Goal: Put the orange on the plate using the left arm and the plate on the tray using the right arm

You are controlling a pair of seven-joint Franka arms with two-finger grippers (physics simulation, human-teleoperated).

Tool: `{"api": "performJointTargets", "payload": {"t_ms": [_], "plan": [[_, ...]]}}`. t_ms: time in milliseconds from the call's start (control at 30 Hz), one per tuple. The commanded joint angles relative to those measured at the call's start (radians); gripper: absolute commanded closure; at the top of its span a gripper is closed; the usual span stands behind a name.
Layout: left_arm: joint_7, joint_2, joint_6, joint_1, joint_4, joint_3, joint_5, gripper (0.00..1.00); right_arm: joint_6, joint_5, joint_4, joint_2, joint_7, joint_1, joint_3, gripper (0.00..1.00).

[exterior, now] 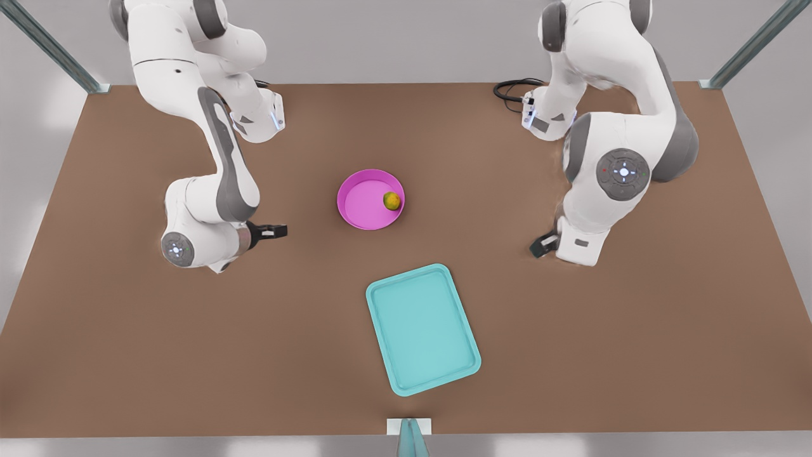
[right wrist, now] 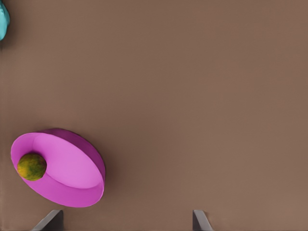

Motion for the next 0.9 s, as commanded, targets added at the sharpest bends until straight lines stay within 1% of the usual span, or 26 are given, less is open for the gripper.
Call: {"api": "performJointTargets", "payload": {"t_ms": [0,33,67,100,133,200,233,267,333,367,400,433,467,500,600,767,800,867], "plan": [[0.469,-0.100,-0.217,0.347,0.025,-0.388,0.142,0.00,0.253,0.089,-0.076,-0.033,0.085,0.038,0.026,0.00],[0.474,-0.145,-0.206,0.551,0.008,-0.616,0.223,0.00,0.317,0.089,-0.148,-0.078,0.088,0.040,0.064,0.00],[0.475,-0.214,-0.142,0.610,-0.087,-0.663,0.228,0.00,0.350,0.089,-0.191,-0.107,0.092,0.044,0.101,0.00],[0.480,-0.264,-0.067,0.617,-0.179,-0.663,0.229,0.00,0.437,0.089,-0.255,-0.145,0.091,0.046,0.144,0.00],[0.500,-0.263,-0.071,0.617,-0.179,-0.660,0.223,0.00,0.561,0.089,-0.328,-0.171,0.069,0.046,0.180,0.00],[0.486,-0.242,-0.100,0.622,-0.165,-0.658,0.222,0.00,0.692,0.089,-0.415,-0.173,-0.006,0.046,0.183,0.00],[0.493,-0.193,-0.142,0.624,-0.096,-0.643,0.222,0.00,0.721,0.091,-0.446,-0.173,-0.026,0.047,0.184,0.00],[0.501,-0.182,-0.154,0.624,-0.082,-0.629,0.222,0.00,0.755,0.127,-0.495,-0.191,-0.076,0.047,0.184,0.00],[0.503,-0.188,-0.216,0.622,-0.082,-0.618,0.203,0.00,0.808,0.293,-0.547,-0.181,-0.267,0.046,0.184,0.00],[0.504,-0.191,-0.263,0.622,-0.082,-0.583,0.203,0.00,0.824,0.295,-0.544,-0.159,-0.267,0.047,0.184,0.00],[0.559,-0.185,-0.246,0.625,-0.035,-0.530,0.131,0.00,0.830,0.299,-0.538,-0.121,-0.267,0.070,0.187,0.00],[0.570,-0.185,-0.248,0.624,-0.035,-0.510,0.114,0.00,0.830,0.333,-0.536,-0.115,-0.280,0.078,0.190,0.00],[0.582,-0.182,-0.228,0.628,-0.033,-0.491,0.099,0.00,0.828,0.439,-0.541,-0.113,-0.398,0.081,0.192,0.00],[0.619,-0.182,-0.193,0.630,-0.033,-0.459,0.094,0.00,0.819,0.491,-0.542,-0.108,-0.484,0.079,0.192,0.00],[0.633,-0.179,-0.157,0.630,-0.032,-0.439,0.090,0.00,0.813,0.551,-0.524,-0.039,-0.621,0.081,0.192,0.00],[0.630,-0.192,-0.157,0.630,-0.024,-0.437,0.019,0.00,0.733,0.552,-0.527,-0.047,-0.641,0.081,0.192,0.00],[0.628,-0.189,-0.162,0.630,-0.001,-0.437,0.022,0.00,0.732,0.552,-0.527,-0.041,-0.647,0.081,0.194,0.00],[0.628,-0.180,-0.165,0.630,-0.007,-0.441,0.028,0.00,0.729,0.552,-0.526,-0.024,-0.653,0.084,0.197,0.00]]}}
